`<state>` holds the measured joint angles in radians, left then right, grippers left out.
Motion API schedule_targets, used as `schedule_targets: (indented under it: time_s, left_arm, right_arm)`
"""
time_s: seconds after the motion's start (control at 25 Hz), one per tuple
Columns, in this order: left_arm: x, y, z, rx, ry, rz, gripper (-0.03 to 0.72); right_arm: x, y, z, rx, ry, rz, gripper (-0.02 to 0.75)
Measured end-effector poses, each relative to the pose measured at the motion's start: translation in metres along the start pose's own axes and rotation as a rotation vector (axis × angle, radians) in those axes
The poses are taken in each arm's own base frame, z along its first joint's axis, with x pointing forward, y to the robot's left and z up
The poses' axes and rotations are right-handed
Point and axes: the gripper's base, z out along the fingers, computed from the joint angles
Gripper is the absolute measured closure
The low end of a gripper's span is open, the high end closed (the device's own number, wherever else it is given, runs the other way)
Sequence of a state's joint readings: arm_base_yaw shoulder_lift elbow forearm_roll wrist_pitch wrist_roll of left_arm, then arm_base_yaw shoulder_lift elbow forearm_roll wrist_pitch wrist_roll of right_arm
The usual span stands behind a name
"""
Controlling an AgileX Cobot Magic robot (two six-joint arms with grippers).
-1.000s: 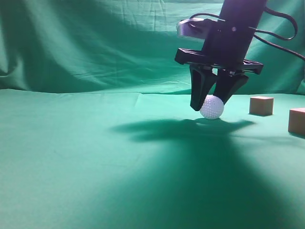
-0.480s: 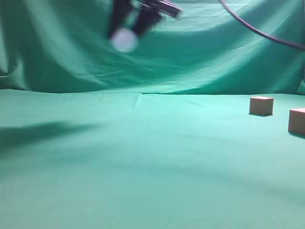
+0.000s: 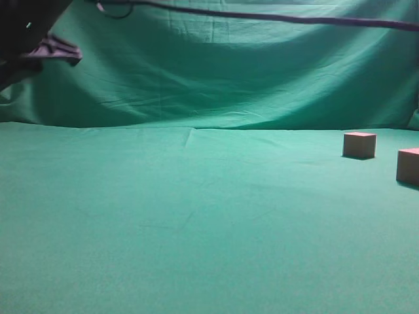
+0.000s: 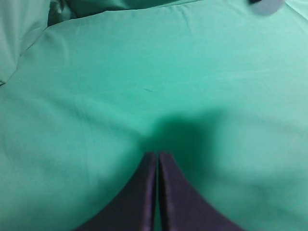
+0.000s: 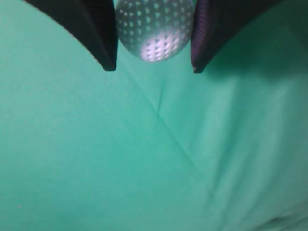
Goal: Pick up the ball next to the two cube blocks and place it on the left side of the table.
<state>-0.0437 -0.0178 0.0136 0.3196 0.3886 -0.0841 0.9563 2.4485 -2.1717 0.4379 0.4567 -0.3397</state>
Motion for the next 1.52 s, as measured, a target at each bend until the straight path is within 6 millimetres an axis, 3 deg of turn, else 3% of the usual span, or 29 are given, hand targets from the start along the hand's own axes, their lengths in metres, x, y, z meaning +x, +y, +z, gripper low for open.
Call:
schedule_targets:
  time_s: [0.2, 0.52, 0.56, 0.72, 0.88, 0.96, 1.04, 1.2, 1.32, 1.4, 1.52]
  left_arm:
    - [0.000, 0.000, 0.000, 0.000, 0.000, 0.000, 0.688]
    - [0.000, 0.000, 0.000, 0.000, 0.000, 0.000, 0.688]
    - [0.000, 0.000, 0.000, 0.000, 0.000, 0.000, 0.688]
    - [0.000, 0.000, 0.000, 0.000, 0.000, 0.000, 0.688]
    - [0.000, 0.000, 0.000, 0.000, 0.000, 0.000, 0.688]
    - [0.000, 0.000, 0.000, 0.000, 0.000, 0.000, 0.688]
    - [0.000, 0.000, 0.000, 0.000, 0.000, 0.000, 0.688]
    - [0.000, 0.000, 0.000, 0.000, 0.000, 0.000, 0.688]
    - [0.000, 0.000, 0.000, 0.000, 0.000, 0.000, 0.688]
    - [0.000, 0.000, 0.000, 0.000, 0.000, 0.000, 0.688]
    - [0.000, 0.000, 0.000, 0.000, 0.000, 0.000, 0.688]
  right_arm:
    - [0.025, 0.003, 0.034, 0.036, -0.066, -0.020, 0.413]
    - [0.047, -0.002, 0.054, 0.056, -0.065, -0.013, 0.413]
    - [0.047, -0.002, 0.054, 0.056, -0.065, -0.013, 0.347]
    - [0.049, -0.003, 0.056, 0.057, -0.062, -0.013, 0.204]
    - [0.031, -0.003, 0.041, 0.055, -0.078, -0.031, 0.199]
    - [0.010, -0.006, 0.018, 0.042, -0.065, -0.041, 0.160]
    - [-0.019, -0.010, -0.019, 0.021, -0.044, -0.045, 0.174]
    - [-0.065, -0.019, -0.113, -0.025, 0.056, -0.056, 0.454]
    - [-0.084, -0.025, -0.184, -0.040, 0.135, -0.060, 0.665]
    - [-0.089, -0.031, -0.227, -0.021, 0.187, -0.027, 0.738]
    - [-0.098, -0.039, -0.285, 0.090, 0.187, 0.028, 0.738]
